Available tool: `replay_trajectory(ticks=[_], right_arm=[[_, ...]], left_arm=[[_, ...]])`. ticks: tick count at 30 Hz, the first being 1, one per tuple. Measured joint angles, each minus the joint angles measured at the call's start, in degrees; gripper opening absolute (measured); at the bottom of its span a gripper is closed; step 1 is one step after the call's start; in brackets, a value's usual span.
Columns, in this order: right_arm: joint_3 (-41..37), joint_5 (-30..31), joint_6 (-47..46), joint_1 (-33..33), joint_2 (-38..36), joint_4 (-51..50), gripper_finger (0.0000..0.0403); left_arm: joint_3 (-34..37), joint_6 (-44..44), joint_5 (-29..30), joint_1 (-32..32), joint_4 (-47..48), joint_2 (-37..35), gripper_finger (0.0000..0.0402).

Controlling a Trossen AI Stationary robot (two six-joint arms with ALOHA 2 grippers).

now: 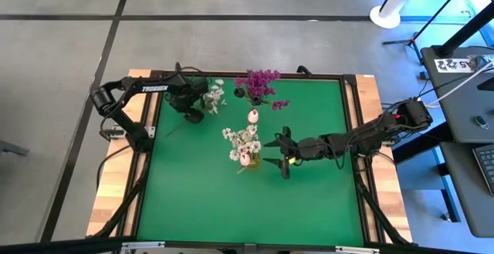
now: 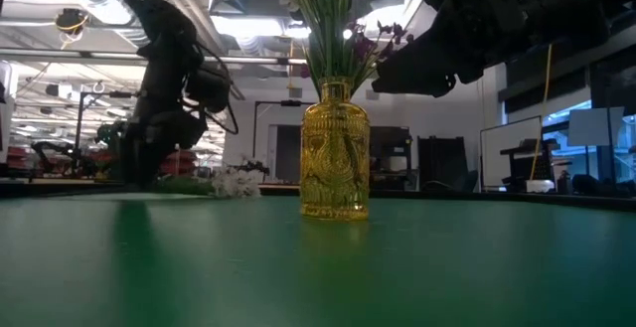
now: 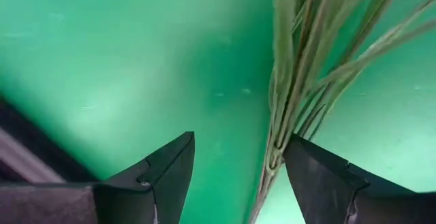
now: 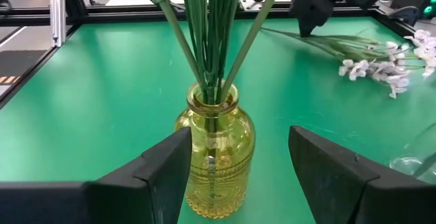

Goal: Sort flowers into vase by color
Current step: Put the white flowers into the yellow vase

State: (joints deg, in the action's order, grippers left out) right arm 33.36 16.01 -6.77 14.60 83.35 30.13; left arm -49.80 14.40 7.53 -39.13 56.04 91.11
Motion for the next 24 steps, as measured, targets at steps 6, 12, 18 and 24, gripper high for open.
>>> replay_trajectory(ticks=[6, 12, 18, 24], right_arm=[[0.0, 0.0, 0.0, 0.0, 0.0, -0.4, 0.0245], [0.0, 0.0, 0.0, 0.0, 0.0, -0.4, 0.0245], [0.0, 0.0, -0.3, 0.0, 0.0, -0.4, 0.0245], [0.0, 0.0, -0.3, 0.0, 0.0, -0.4, 0.0245]], left_arm=[[-3.3, -0.5, -0.5, 0.1, 2.1, 0.0, 0.0222], [-6.2, -1.3, -1.2, 2.3, 3.6, -0.1, 0.0222], [-8.8, 1.7, 7.6, 3.6, 5.1, -0.1, 0.0222], [-9.2, 2.8, 7.2, 3.9, 6.7, -0.1, 0.0222]])
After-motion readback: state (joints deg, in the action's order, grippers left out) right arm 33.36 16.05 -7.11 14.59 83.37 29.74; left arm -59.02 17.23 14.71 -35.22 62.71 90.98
